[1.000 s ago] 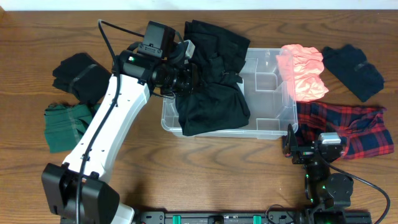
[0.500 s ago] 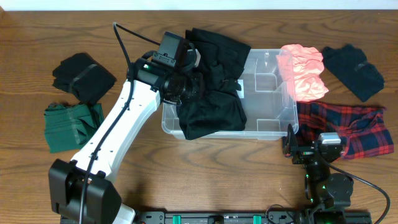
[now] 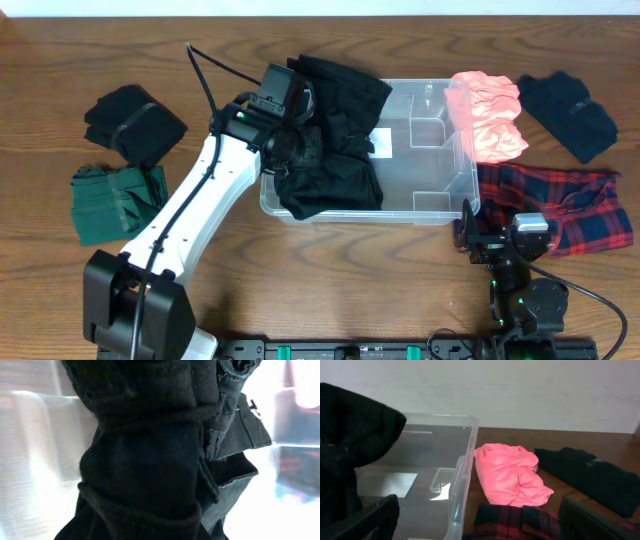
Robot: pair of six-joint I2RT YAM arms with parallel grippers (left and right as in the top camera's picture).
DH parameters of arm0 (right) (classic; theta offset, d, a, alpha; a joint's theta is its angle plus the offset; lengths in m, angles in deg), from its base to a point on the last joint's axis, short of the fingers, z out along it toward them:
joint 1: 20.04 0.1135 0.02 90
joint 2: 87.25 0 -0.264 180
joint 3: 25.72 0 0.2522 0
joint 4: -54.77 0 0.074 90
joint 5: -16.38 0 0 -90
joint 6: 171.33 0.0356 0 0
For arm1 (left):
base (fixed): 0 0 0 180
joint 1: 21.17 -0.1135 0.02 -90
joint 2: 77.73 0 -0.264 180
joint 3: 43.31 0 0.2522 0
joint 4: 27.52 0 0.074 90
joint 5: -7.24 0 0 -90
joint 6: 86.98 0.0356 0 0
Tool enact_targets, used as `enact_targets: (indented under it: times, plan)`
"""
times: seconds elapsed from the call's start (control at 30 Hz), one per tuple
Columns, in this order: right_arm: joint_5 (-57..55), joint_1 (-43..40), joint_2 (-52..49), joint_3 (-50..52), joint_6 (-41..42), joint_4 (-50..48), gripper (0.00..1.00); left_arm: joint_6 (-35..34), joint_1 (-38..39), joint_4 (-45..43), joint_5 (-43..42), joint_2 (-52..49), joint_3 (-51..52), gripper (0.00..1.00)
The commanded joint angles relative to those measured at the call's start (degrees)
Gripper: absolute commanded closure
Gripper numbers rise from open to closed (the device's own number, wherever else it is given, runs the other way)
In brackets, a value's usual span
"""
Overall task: Pack container
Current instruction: 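Lift the black jeans with the left gripper and carry over the bin, then lower the jeans into the bin's left side and open the left gripper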
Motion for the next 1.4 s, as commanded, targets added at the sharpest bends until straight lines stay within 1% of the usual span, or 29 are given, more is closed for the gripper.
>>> enact_targets:
  times: [0.0,0.63,0.77,0.97,1.1,1.13,1.17,1.2,1.23,1.27,1.37]
  plan:
    - [-0.42,0.37,0.31,0.09,0.59,0.2,0.01,-0.09,0.11,0.04,3.69,0.85,0.52,0.94]
    - [-0.42,0.37,0.31,0.09,0.59,0.17,0.01,-0.11,2.12,-2.05,3.82,0.55,0.94,0.94]
    - [-0.39,0.37,0.31,0.09,0.59,0.2,0.01,-0.11,2.71,-2.05,6.32,-1.11,0.94,0.94]
    - [-0.39,0.37,0.31,0.09,0.59,0.17,0.01,-1.38,2.93,-2.05,6.36,-5.95,0.94,0.94]
    - [-0.39,0.37,0.31,0.09,0.59,0.17,0.01,-1.38,2.93,-2.08,6.36,-7.08,0.92,0.94]
    - [-0.42,0.37,0.31,0.09,0.59,0.17,0.01,-1.38,2.95,-2.23,6.38,-7.02,0.87,0.9]
    - [-0.39,0.37,0.31,0.09,0.59,0.17,0.01,-1.38,2.93,-2.25,6.38,-6.82,0.79,0.68]
    - [-0.39,0.37,0.31,0.09,0.59,0.17,0.01,-1.36,2.93,-2.23,6.38,-6.67,0.55,0.51]
    - [-0.42,0.37,0.31,0.09,0.59,0.17,0.01,-1.36,2.93,-2.21,6.38,-6.47,0.22,0.4]
    - [-0.39,0.37,0.31,0.09,0.59,0.17,0.01,-1.33,2.93,-2.23,6.38,-6.16,-0.13,0.34]
    - [-0.39,0.37,0.31,0.09,0.59,0.17,0.01,-0.26,2.93,-2.21,7.58,-4.83,-1.81,0.32]
